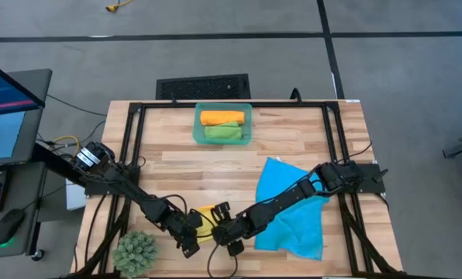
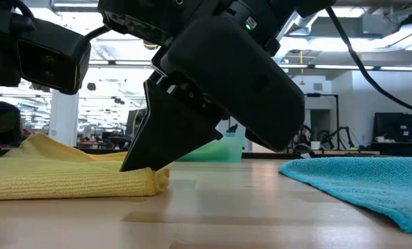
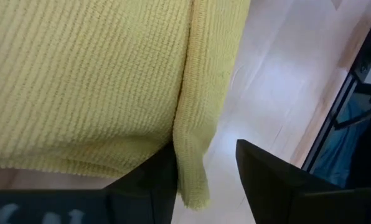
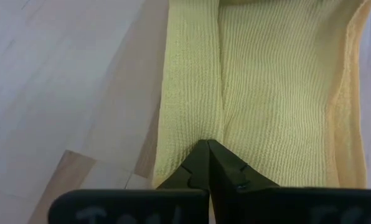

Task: Roll microfiber towels into tight, uniform cylinder then place into a basket
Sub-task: Fold the yellow towel

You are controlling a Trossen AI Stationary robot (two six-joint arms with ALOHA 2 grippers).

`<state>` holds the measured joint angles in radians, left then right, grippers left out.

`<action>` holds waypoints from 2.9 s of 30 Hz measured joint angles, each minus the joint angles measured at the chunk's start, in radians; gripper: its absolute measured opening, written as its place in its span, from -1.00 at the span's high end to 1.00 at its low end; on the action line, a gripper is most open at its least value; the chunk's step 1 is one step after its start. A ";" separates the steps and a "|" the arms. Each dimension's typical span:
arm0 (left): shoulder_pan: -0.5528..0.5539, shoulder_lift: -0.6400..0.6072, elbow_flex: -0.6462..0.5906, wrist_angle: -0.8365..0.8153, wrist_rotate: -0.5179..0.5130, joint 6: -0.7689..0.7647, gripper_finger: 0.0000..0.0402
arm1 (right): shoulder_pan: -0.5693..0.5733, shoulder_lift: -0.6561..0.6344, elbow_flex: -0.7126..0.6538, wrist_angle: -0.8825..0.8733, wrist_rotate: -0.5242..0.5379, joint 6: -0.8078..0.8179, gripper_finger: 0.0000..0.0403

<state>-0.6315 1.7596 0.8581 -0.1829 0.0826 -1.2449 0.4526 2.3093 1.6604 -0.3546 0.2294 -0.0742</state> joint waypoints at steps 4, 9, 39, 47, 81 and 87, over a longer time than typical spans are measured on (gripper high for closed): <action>-0.010 -0.002 -0.001 0.002 -0.007 0.006 0.26 | 0.000 0.000 0.000 -0.001 0.001 0.008 0.92; -0.041 -0.048 -0.006 -0.030 -0.066 0.007 0.29 | -0.003 0.000 0.000 -0.003 0.002 0.011 0.91; -0.326 -0.174 0.222 -0.055 -0.624 0.590 0.30 | -0.015 0.001 -0.001 -0.009 -0.003 0.023 0.88; -0.324 -0.011 0.259 -0.103 -0.670 0.748 0.30 | -0.009 0.001 -0.001 -0.009 0.005 0.023 0.86; -0.251 0.173 0.239 -0.441 -0.729 0.396 0.30 | -0.010 0.001 -0.001 -0.011 -0.021 0.049 0.86; -0.215 0.165 0.194 -0.407 -0.684 0.378 0.30 | -0.005 0.001 -0.001 -0.011 -0.022 0.046 0.86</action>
<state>-0.8460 1.9244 1.0517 -0.5899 -0.6016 -0.8673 0.4475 2.3104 1.6592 -0.3656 0.2070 -0.0280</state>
